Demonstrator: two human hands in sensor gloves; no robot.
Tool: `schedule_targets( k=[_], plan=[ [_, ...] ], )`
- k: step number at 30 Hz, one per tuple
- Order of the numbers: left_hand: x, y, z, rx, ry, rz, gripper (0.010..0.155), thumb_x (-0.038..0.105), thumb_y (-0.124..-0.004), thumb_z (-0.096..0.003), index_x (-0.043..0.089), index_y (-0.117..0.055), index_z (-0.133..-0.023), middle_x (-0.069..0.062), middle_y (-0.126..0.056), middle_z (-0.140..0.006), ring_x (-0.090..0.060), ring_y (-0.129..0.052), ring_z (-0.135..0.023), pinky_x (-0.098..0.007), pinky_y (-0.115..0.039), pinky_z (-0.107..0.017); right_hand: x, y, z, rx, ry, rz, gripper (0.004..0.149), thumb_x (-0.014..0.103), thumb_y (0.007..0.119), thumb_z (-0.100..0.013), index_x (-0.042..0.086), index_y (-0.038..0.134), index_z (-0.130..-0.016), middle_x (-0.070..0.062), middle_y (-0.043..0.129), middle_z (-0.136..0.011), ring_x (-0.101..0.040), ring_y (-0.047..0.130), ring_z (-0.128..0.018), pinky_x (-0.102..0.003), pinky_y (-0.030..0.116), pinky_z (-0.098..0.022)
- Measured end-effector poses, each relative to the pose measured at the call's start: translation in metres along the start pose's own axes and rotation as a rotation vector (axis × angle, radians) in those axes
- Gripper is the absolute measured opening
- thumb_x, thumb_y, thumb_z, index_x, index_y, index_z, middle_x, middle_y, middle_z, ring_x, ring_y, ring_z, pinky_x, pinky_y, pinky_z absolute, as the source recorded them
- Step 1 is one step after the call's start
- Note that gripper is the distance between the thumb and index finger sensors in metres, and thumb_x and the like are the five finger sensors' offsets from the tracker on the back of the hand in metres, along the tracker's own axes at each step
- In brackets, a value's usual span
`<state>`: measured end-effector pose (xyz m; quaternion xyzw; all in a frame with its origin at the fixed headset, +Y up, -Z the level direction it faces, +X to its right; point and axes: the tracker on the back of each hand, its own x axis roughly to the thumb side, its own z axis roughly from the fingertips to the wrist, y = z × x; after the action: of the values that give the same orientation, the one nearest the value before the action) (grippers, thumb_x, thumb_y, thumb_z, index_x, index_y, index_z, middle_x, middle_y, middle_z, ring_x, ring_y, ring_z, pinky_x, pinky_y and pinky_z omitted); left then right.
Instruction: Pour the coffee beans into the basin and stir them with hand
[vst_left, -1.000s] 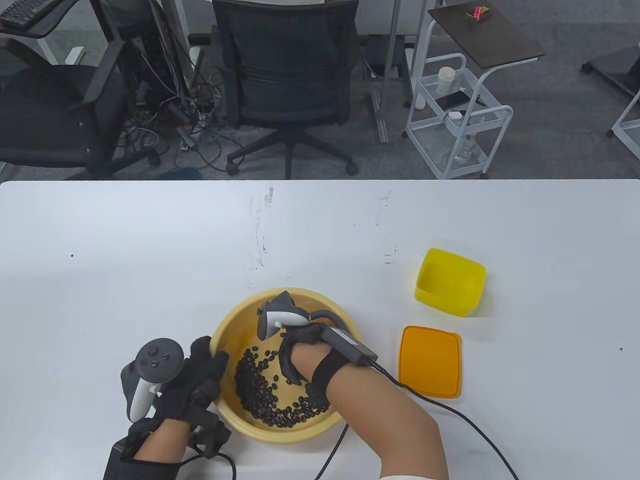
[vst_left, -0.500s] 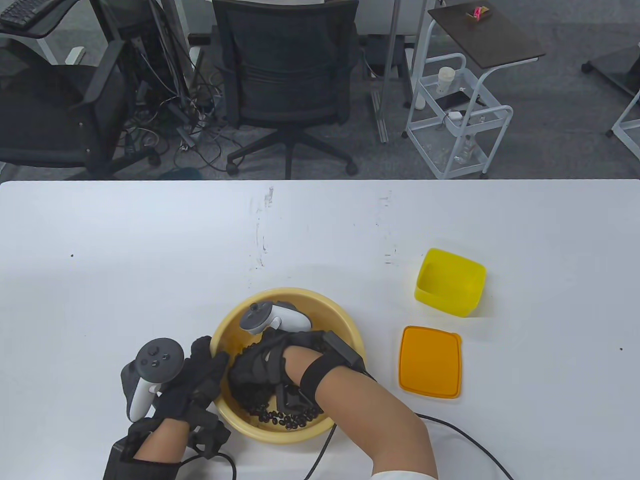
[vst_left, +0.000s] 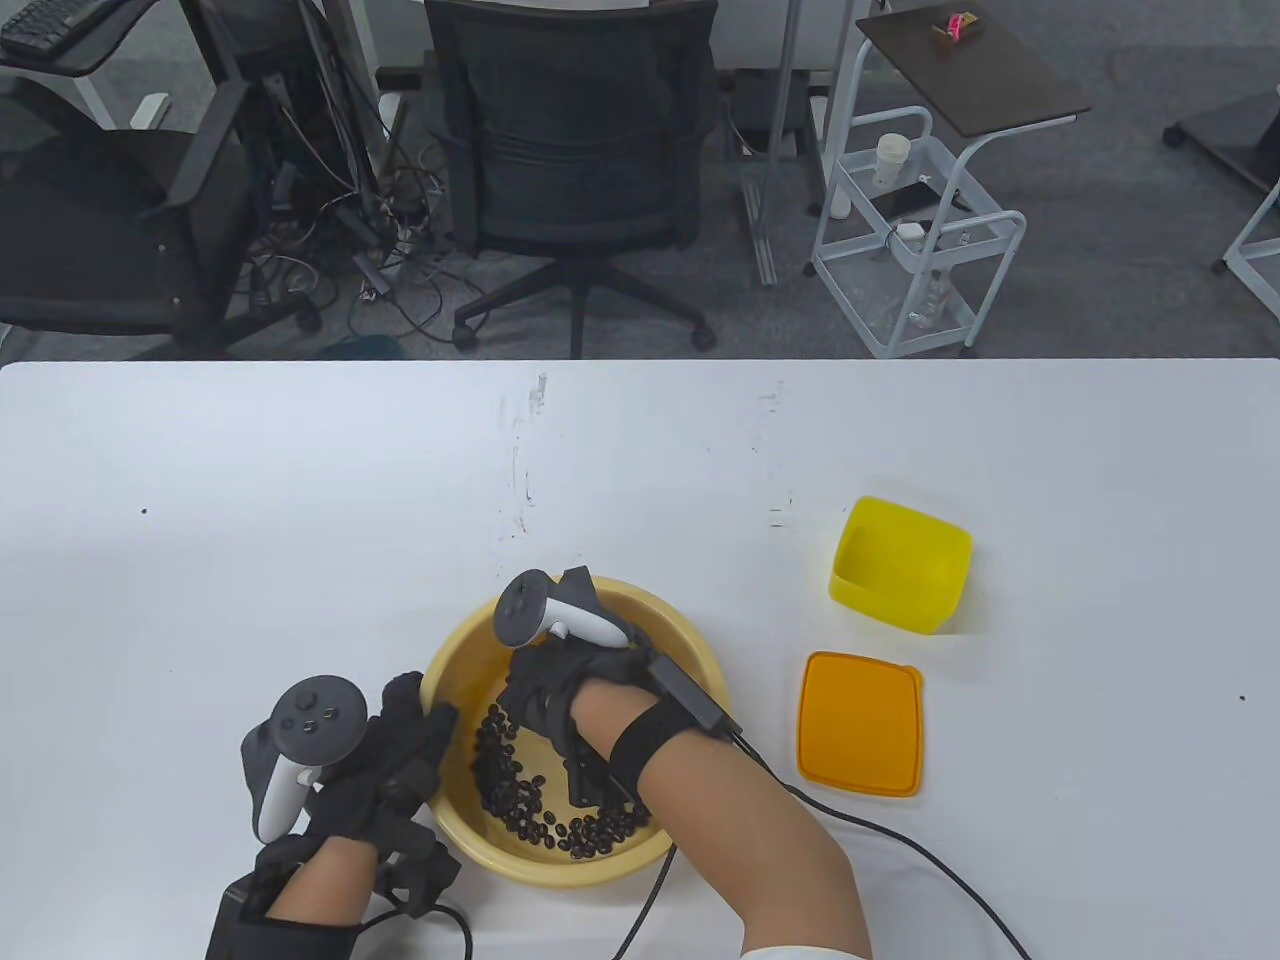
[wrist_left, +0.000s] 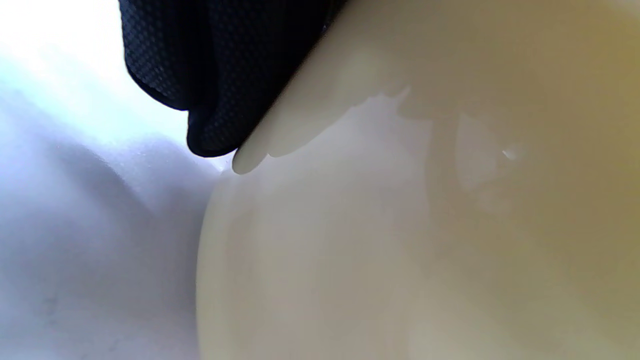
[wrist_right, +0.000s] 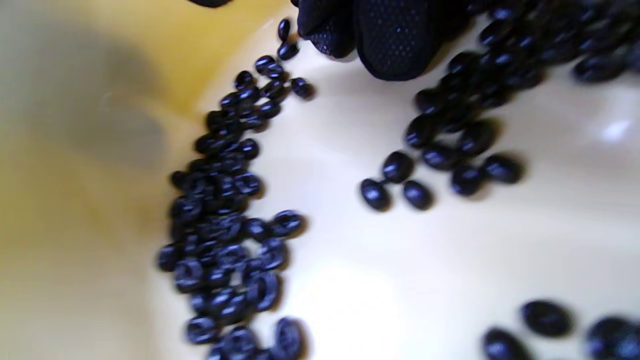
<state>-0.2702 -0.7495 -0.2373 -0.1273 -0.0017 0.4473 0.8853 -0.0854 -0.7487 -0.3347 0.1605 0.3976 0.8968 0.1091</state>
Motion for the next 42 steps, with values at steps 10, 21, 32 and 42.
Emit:
schedule_targets(
  k=[10,21,32,42],
  plan=[
    [0.000,0.000,0.001,0.007,0.006,0.002,0.057,0.031,-0.062,-0.0601,-0.009,-0.039,-0.094,-0.031,-0.078,-0.085,-0.039,-0.101,-0.067,-0.045,-0.081,-0.057,-0.016,-0.004,0.010,0.024,0.234,0.273,0.066,0.036,0.057,-0.049,-0.012,0.040,-0.091,-0.037,0.060,-0.082,-0.049,0.079,-0.071,-0.063,0.053,-0.058],
    [0.001,0.000,0.001,0.011,0.009,-0.004,0.057,0.031,-0.061,-0.0601,-0.009,-0.039,-0.094,-0.031,-0.078,-0.085,-0.039,-0.101,-0.067,-0.045,-0.081,-0.057,-0.009,0.040,0.008,0.500,0.137,-0.003,0.064,0.037,0.062,-0.046,-0.021,0.067,-0.073,-0.042,0.084,-0.058,-0.050,0.098,-0.043,-0.065,0.065,-0.049],
    [0.001,0.000,0.000,0.003,0.001,-0.006,0.058,0.031,-0.061,-0.0600,-0.009,-0.039,-0.094,-0.031,-0.078,-0.085,-0.039,-0.101,-0.067,-0.045,-0.081,-0.056,0.015,0.034,-0.008,0.446,-0.220,-0.428,0.067,0.039,0.052,-0.052,-0.004,0.024,-0.095,-0.025,0.051,-0.091,-0.045,0.067,-0.082,-0.061,0.045,-0.063],
    [0.001,0.000,0.000,0.001,0.001,-0.004,0.058,0.031,-0.061,-0.0599,-0.009,-0.038,-0.094,-0.031,-0.078,-0.085,-0.039,-0.101,-0.067,-0.045,-0.081,-0.056,0.004,0.010,-0.006,0.059,-0.094,-0.186,0.064,0.040,0.053,-0.051,0.004,0.026,-0.097,-0.020,0.050,-0.095,-0.039,0.071,-0.074,-0.059,0.046,-0.063]
  ],
)
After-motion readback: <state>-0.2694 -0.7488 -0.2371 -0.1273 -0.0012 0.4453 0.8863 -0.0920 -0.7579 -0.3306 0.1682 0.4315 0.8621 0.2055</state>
